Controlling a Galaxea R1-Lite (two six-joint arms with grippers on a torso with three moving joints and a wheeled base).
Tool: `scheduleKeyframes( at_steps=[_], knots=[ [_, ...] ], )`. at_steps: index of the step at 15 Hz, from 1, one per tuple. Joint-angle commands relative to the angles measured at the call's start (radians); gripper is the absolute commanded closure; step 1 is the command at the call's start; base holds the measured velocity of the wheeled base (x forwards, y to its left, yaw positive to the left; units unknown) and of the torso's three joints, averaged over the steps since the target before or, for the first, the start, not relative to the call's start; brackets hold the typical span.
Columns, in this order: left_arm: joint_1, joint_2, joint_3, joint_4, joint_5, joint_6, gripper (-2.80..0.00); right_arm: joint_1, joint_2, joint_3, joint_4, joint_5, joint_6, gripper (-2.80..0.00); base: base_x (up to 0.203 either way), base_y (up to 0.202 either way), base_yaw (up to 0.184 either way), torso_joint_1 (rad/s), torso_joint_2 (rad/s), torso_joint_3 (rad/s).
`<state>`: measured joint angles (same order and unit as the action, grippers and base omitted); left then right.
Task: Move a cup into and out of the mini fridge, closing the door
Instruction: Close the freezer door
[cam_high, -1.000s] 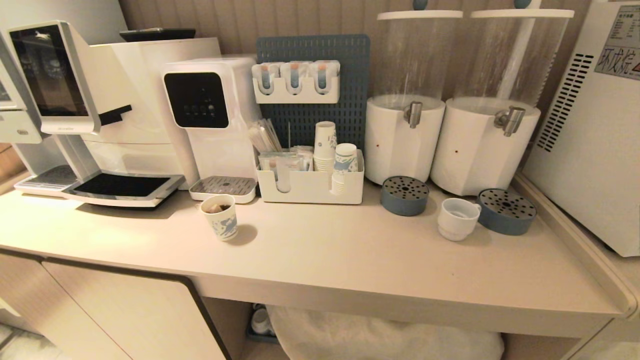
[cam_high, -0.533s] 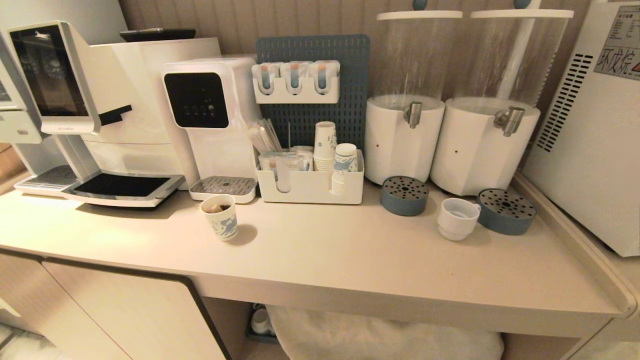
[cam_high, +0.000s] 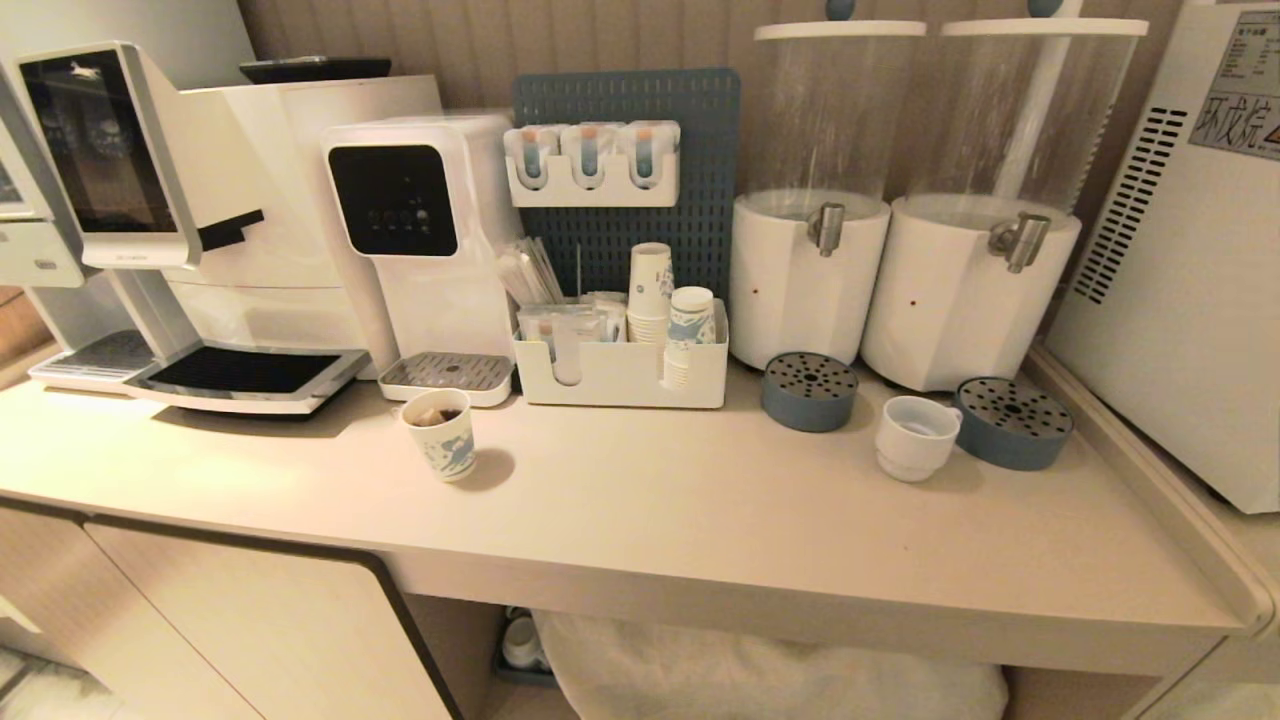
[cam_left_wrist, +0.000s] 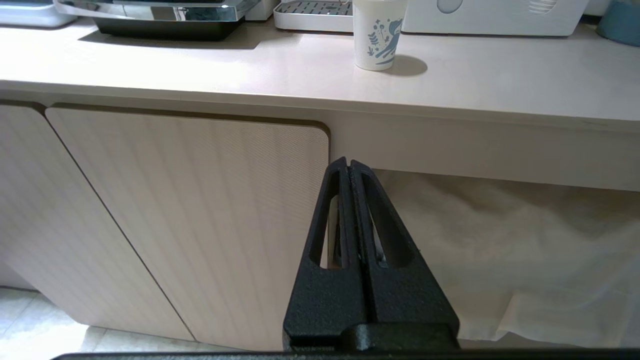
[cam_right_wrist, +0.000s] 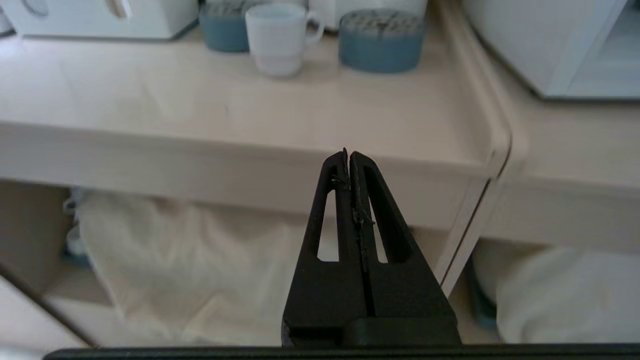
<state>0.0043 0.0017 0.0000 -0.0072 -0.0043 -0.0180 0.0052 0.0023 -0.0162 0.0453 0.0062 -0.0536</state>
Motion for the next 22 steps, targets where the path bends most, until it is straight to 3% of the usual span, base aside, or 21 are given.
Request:
scheduleKeyframes(
  at_steps=[1,8,19,22],
  knots=[
    [0.000,0.000,0.000,0.000,0.001,0.008,0.00,0.001,0.001,-0.007,0.019,0.001,0.002,0.00,0.000,0.000,0.000,0.000,0.00,0.000],
    [0.000,0.000,0.000,0.000,0.001,-0.004,0.00,0.001,0.002,-0.008,0.021,-0.002,0.014,0.00,-0.014,0.000,0.000,0.000,0.00,0.000],
    [0.000,0.000,0.000,0.000,0.001,-0.008,0.00,0.001,0.002,-0.008,0.019,-0.005,0.028,0.00,-0.181,0.000,0.002,0.003,0.00,0.004],
    [0.000,0.000,0.000,0.000,0.001,-0.005,0.00,0.001,0.002,-0.008,0.021,-0.003,0.028,0.00,-0.027,0.000,-0.001,0.001,0.00,0.001]
  ],
)
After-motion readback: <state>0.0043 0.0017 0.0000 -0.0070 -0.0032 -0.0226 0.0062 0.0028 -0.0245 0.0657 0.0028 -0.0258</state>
